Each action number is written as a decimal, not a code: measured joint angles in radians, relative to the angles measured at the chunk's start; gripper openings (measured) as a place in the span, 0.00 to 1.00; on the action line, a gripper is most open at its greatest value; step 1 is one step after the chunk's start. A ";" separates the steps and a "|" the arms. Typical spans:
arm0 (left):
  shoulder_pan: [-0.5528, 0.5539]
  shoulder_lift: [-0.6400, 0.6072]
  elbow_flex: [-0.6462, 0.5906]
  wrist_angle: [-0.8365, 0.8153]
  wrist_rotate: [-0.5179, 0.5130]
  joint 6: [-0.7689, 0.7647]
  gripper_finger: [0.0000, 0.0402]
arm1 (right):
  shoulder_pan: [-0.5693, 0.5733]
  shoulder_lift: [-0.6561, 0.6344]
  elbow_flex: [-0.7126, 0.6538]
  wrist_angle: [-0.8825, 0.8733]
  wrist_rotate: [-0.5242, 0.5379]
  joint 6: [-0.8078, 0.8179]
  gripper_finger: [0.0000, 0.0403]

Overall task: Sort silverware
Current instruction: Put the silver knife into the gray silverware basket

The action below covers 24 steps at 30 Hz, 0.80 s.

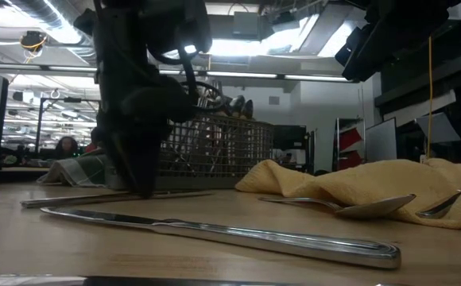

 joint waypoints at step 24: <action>-0.052 0.045 0.005 -0.026 -0.050 -0.019 0.16 | 0.000 0.000 0.000 -0.001 0.000 -0.004 0.33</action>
